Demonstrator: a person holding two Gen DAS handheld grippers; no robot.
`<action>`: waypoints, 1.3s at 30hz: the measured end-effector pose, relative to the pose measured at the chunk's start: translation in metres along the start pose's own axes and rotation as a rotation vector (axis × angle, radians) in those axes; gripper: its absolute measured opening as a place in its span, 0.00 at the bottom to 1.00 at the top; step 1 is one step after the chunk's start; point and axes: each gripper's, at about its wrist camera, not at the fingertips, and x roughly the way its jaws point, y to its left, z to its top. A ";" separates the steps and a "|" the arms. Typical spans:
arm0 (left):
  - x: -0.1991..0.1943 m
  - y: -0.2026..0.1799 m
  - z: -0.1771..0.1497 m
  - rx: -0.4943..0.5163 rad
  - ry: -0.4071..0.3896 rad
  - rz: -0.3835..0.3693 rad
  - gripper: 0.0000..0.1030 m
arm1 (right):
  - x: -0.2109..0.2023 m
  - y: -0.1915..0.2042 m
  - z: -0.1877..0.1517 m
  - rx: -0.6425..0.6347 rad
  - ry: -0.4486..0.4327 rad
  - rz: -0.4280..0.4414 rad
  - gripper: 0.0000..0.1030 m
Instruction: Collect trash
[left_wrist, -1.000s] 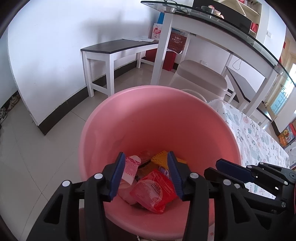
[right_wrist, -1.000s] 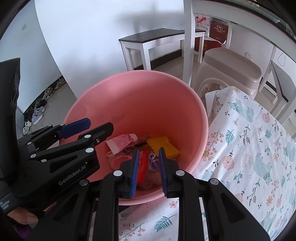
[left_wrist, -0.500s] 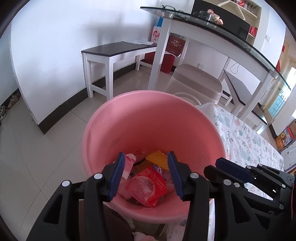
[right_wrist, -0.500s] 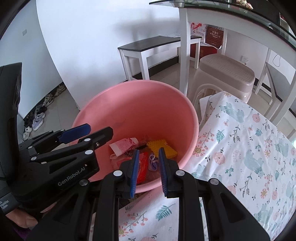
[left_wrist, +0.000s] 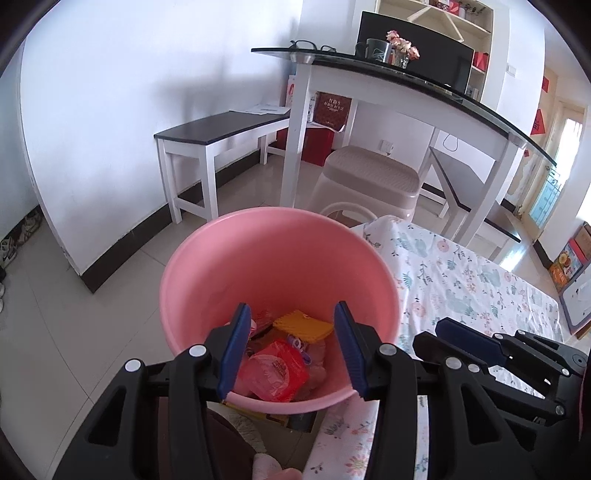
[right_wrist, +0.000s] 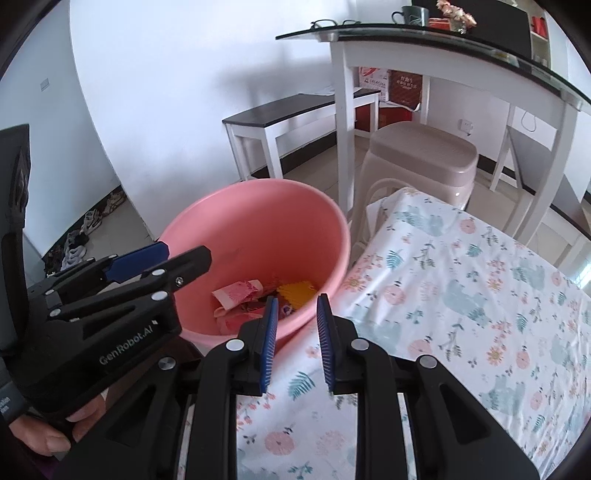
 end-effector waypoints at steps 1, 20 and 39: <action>-0.001 -0.002 0.000 0.002 -0.002 0.000 0.44 | -0.002 -0.002 -0.002 0.003 -0.005 -0.003 0.21; -0.025 -0.041 -0.005 0.056 -0.030 -0.036 0.43 | -0.041 -0.033 -0.023 0.057 -0.085 -0.049 0.33; -0.030 -0.055 -0.006 0.081 -0.041 -0.063 0.40 | -0.052 -0.041 -0.026 0.078 -0.118 -0.085 0.33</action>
